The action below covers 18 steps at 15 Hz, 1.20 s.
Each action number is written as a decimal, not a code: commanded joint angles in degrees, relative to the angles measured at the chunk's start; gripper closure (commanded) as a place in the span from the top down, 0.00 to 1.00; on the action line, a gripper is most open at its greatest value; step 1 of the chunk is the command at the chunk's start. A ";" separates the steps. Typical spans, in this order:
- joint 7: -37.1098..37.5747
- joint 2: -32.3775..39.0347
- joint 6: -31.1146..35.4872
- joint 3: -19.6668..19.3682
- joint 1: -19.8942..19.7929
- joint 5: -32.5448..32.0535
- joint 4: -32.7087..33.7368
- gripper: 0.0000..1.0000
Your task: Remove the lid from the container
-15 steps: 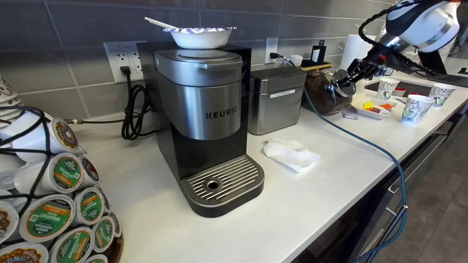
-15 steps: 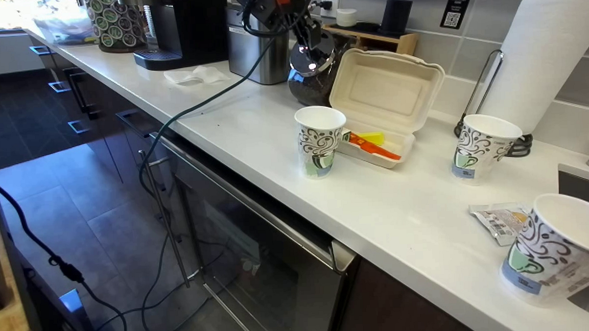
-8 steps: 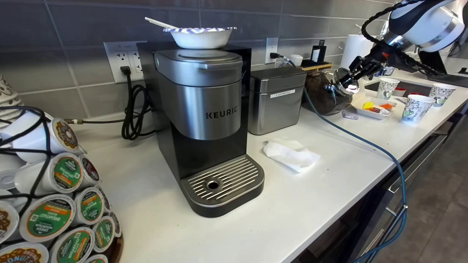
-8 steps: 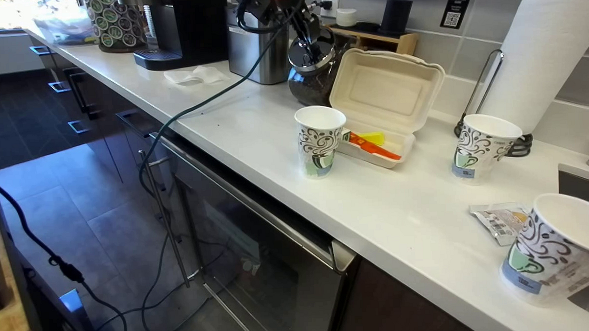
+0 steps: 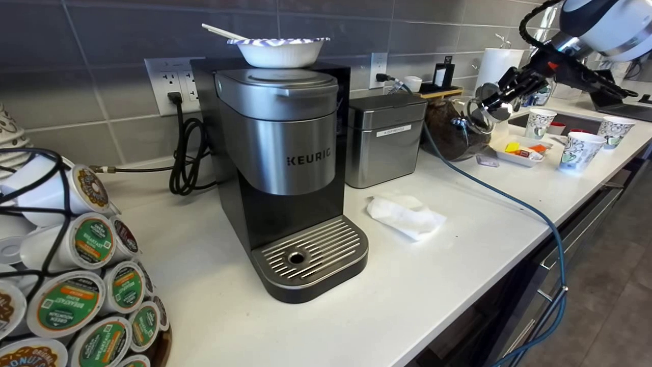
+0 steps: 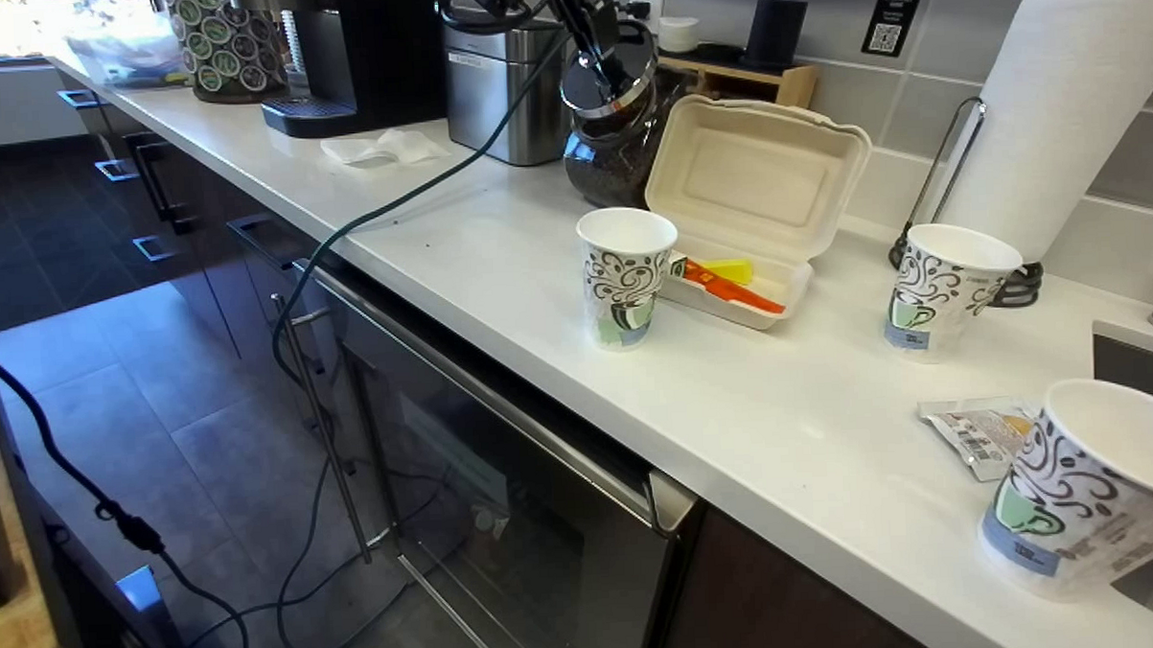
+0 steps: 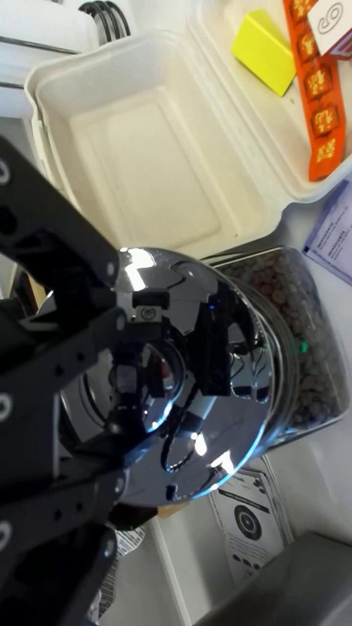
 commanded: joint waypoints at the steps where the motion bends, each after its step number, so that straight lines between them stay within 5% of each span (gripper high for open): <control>1: -1.96 -6.97 -7.74 0.52 -0.50 0.04 -7.75 0.21; 5: 3.17 -11.51 -20.53 -2.51 1.38 -6.19 -13.55 0.21; 11: 21.12 -8.95 -27.35 -7.27 4.08 -23.99 -12.54 0.21; 18: 23.23 -3.45 -33.84 -7.33 4.46 -24.08 -6.86 0.21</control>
